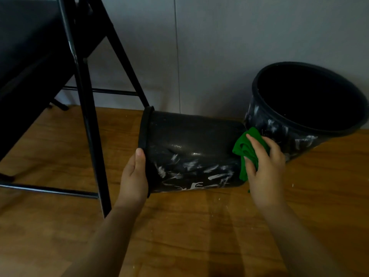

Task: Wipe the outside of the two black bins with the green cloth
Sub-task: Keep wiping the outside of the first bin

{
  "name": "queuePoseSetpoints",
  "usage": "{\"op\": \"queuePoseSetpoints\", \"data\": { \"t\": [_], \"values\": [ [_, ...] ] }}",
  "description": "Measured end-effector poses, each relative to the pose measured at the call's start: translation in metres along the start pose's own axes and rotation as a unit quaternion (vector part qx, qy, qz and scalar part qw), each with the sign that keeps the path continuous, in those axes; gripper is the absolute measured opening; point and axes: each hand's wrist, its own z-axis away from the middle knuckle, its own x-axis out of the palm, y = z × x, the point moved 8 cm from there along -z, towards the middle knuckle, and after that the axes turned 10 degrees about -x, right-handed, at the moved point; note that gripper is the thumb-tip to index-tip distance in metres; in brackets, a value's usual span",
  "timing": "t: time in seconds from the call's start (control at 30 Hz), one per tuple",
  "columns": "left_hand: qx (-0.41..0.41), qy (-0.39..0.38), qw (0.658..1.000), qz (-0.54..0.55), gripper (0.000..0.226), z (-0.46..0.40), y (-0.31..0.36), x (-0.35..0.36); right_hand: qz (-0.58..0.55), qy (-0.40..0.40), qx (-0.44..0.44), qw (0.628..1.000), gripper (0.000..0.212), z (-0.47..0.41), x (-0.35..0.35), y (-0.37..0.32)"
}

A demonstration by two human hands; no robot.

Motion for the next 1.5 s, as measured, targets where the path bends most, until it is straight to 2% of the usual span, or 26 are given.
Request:
{"op": "queuePoseSetpoints", "data": {
  "t": [0.1, 0.27, 0.43, 0.63, 0.8, 0.87, 1.0, 1.07, 1.17, 1.23, 1.4, 1.43, 1.5],
  "values": [
    [-0.011, 0.015, 1.0, 0.009, 0.037, -0.001, 0.003, 0.0, 0.004, 0.016, 0.024, 1.0, 0.059, 0.007, -0.001, -0.001],
    [-0.029, 0.038, 0.999, 0.012, 0.039, -0.008, 0.012, -0.004, 0.009, -0.037, -0.039, 0.998, 0.068, 0.021, 0.011, -0.016],
    [-0.033, 0.036, 0.999, 0.012, 0.041, -0.007, 0.016, 0.0, 0.003, 0.015, 0.047, 0.999, 0.061, 0.019, 0.002, -0.002],
    [-0.04, 0.036, 0.999, 0.006, 0.039, -0.008, 0.017, 0.0, 0.002, -0.065, -0.049, 0.997, 0.07, 0.025, 0.018, -0.029],
    [-0.043, 0.042, 0.998, 0.004, 0.04, -0.008, 0.018, 0.0, -0.002, 0.003, 0.07, 0.998, 0.064, 0.018, 0.003, -0.002],
    [-0.045, 0.047, 0.998, 0.007, 0.039, -0.007, 0.019, 0.0, 0.003, -0.001, 0.05, 0.999, 0.066, 0.021, 0.006, -0.013],
    [-0.048, 0.043, 0.998, 0.007, 0.037, -0.007, 0.02, 0.001, 0.007, -0.062, -0.04, 0.997, 0.071, 0.025, 0.019, -0.03],
    [-0.044, 0.044, 0.998, 0.004, 0.037, -0.007, 0.02, 0.001, 0.006, -0.054, -0.015, 0.998, 0.069, 0.02, 0.016, -0.019],
    [-0.05, 0.048, 0.998, 0.008, 0.038, -0.009, 0.018, 0.0, -0.003, -0.001, 0.071, 0.998, 0.064, 0.02, 0.005, 0.001],
    [-0.051, 0.049, 0.997, 0.011, 0.038, -0.009, 0.018, 0.001, 0.006, 0.006, 0.085, 0.996, 0.065, 0.024, 0.006, -0.005],
    [-0.048, 0.04, 0.998, 0.016, 0.037, -0.008, 0.018, 0.001, -0.005, -0.062, -0.033, 0.998, 0.071, 0.027, 0.024, -0.04],
    [-0.048, 0.039, 0.998, 0.016, 0.038, -0.009, 0.018, 0.001, -0.009, -0.061, -0.029, 0.998, 0.07, 0.024, 0.023, -0.036],
    [-0.051, 0.04, 0.998, 0.016, 0.038, -0.011, 0.017, 0.001, -0.023, -0.031, 0.033, 0.999, 0.068, 0.02, 0.018, -0.017]
  ]
}}
